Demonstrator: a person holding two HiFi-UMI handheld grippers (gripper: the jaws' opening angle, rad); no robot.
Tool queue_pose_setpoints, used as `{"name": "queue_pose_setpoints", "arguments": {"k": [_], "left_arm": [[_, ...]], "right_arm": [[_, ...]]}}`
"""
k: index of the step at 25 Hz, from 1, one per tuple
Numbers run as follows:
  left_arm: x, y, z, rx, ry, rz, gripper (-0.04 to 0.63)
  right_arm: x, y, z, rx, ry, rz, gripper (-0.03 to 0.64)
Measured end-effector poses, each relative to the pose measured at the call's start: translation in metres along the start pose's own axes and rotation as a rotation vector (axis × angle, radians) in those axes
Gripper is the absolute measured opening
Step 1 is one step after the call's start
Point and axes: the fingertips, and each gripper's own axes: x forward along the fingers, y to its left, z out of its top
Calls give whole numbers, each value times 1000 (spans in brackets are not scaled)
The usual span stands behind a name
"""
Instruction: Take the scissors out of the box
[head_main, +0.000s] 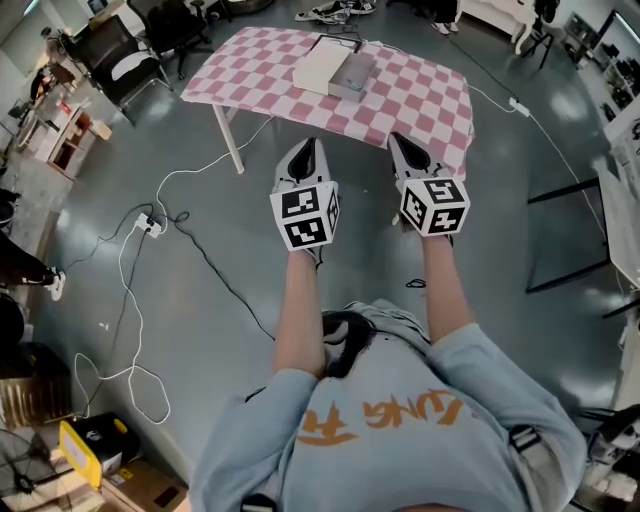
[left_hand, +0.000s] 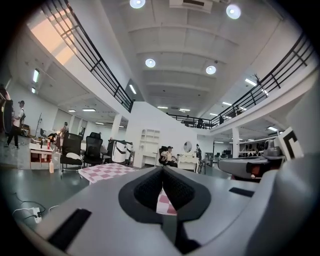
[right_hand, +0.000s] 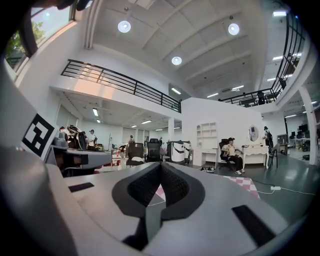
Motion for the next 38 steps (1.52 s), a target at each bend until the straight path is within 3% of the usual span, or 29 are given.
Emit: {"name": "queue_pose_setpoints", "arguments": {"k": [14, 23, 30, 35, 38], "left_arm": [[-1, 10, 2, -29, -15, 15, 20], [14, 34, 18, -60, -67, 73, 20], [43, 51, 30, -40, -105, 121, 20], [78, 51, 29, -89, -132, 57, 20], [104, 48, 23, -43, -105, 60, 20]], "right_arm": [[3, -4, 7, -2, 8, -4, -5], [25, -14, 27, -34, -25, 18, -5], [64, -34, 33, -7, -42, 34, -4], [95, -60, 23, 13, -27, 34, -3], [114, -83, 14, 48, -14, 15, -5]]}}
